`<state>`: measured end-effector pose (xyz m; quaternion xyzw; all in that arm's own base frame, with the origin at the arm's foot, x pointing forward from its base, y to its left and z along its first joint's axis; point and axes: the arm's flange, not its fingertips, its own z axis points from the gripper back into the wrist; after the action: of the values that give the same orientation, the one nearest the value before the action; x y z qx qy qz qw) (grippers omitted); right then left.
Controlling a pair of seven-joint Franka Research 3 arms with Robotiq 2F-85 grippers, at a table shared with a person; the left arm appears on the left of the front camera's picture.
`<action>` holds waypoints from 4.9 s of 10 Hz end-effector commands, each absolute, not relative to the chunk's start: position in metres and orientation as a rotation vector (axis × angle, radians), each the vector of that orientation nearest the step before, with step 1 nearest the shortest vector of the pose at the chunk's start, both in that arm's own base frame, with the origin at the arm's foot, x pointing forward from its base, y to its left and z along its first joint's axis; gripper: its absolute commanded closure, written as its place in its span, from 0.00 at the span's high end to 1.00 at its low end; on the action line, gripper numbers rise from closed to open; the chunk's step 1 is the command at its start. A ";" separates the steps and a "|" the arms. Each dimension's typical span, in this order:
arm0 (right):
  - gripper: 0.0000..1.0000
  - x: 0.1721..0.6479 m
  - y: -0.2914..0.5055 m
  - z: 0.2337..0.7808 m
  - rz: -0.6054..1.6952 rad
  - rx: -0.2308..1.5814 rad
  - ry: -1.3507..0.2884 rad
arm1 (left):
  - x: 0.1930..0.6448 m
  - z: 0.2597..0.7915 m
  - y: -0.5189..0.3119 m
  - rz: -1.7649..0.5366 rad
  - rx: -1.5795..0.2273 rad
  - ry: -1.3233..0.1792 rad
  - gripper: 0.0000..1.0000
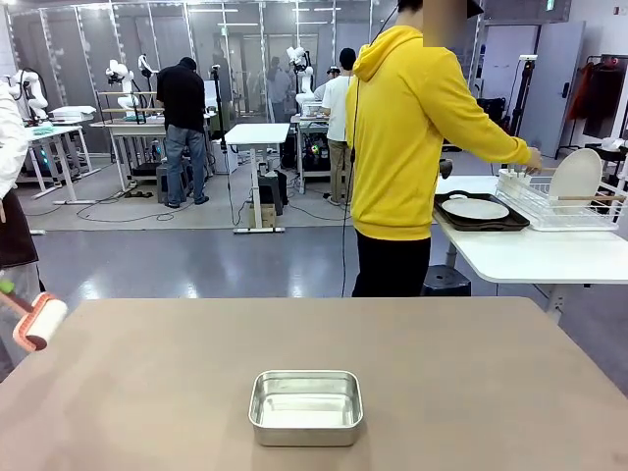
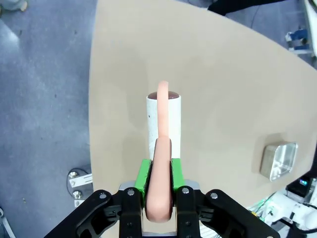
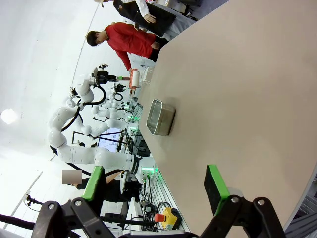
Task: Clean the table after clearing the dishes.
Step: When the right (or left) Handle tray is removed, use the right hand (or left hand) to clean the right (or left) side of the table with the Lint Roller, then place the Lint Roller back on top of the Airtight Container.
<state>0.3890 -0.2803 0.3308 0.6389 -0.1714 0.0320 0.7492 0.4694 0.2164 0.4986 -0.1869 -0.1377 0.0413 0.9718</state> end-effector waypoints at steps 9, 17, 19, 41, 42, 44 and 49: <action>1.00 0.387 -0.279 0.333 0.076 1.397 -0.384 | 0.468 0.534 0.172 0.066 -0.307 -0.272 0.22; 1.00 0.387 -0.279 0.333 0.076 1.397 -0.384 | 0.468 0.534 0.172 0.066 -0.307 -0.272 0.22; 1.00 0.387 -0.279 0.333 0.076 1.397 -0.384 | 0.468 0.534 0.172 0.066 -0.307 -0.272 0.22; 1.00 0.387 -0.279 0.333 0.076 1.397 -0.384 | 0.465 0.549 0.154 -0.064 -0.278 -0.359 0.22; 1.00 0.387 -0.279 0.333 0.076 1.397 -0.384 | 0.461 0.569 0.132 -0.180 -0.199 -0.420 0.22; 1.00 0.387 -0.279 0.333 0.076 1.397 -0.384 | 0.454 0.604 0.079 -0.417 -0.111 -0.481 0.22; 1.00 0.387 -0.279 0.333 0.076 1.397 -0.384 | 0.455 0.651 -0.104 -1.049 0.104 -0.366 0.22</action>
<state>0.3892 -0.2801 0.3307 0.6390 -0.1711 0.0322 0.7492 0.4477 -0.0987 0.6449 0.0282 -0.1803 -0.4472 0.8756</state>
